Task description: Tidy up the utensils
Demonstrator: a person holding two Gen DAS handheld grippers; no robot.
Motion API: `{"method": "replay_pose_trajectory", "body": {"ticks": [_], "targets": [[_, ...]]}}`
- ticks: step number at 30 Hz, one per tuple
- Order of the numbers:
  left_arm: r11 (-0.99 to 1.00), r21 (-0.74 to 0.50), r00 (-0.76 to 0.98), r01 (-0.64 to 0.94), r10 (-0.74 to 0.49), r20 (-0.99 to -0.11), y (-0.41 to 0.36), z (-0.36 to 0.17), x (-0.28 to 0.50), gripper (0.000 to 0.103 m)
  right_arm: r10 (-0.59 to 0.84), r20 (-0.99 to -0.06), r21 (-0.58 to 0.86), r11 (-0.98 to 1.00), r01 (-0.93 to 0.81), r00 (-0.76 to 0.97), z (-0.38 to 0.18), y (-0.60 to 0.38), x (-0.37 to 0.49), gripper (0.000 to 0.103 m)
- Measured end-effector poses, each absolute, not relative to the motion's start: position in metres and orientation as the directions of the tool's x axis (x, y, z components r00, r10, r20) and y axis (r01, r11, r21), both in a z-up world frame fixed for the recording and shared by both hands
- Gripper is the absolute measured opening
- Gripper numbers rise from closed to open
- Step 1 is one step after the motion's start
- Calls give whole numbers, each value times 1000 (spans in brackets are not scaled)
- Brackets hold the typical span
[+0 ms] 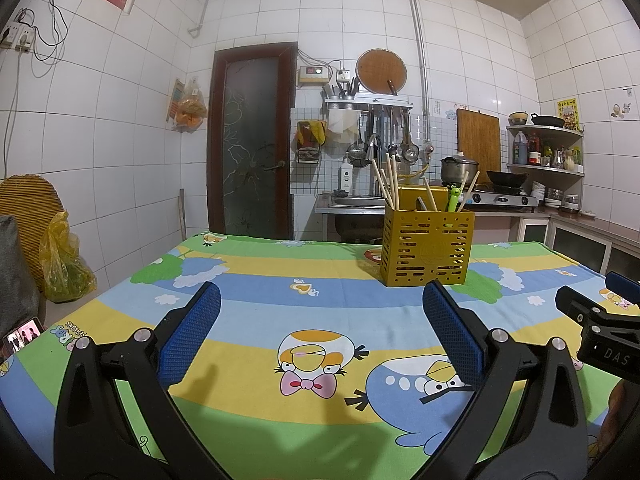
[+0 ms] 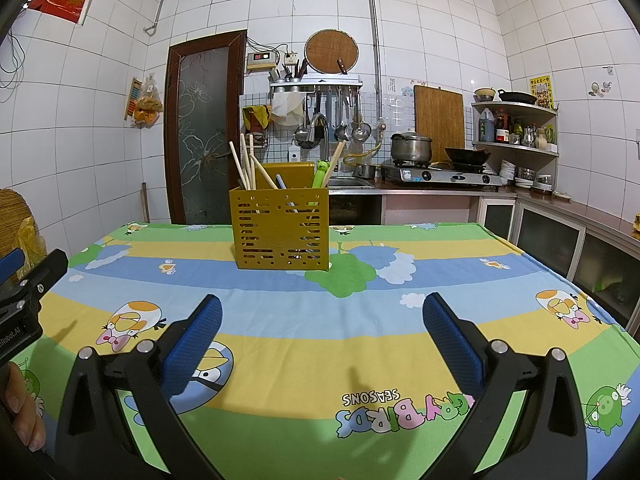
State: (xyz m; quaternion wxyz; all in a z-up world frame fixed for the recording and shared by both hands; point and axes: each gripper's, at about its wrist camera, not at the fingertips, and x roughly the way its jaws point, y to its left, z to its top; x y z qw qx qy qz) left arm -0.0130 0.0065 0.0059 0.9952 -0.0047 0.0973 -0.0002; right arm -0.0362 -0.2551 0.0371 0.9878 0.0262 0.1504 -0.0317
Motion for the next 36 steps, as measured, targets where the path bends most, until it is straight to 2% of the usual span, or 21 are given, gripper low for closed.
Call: {"method": "replay_pose_trajectory", "body": {"ticks": [36], "targets": [[1000, -9, 982, -3, 1, -188, 8, 10, -13, 98, -55, -298, 42, 997, 71, 953, 37, -255, -36, 98]]}}
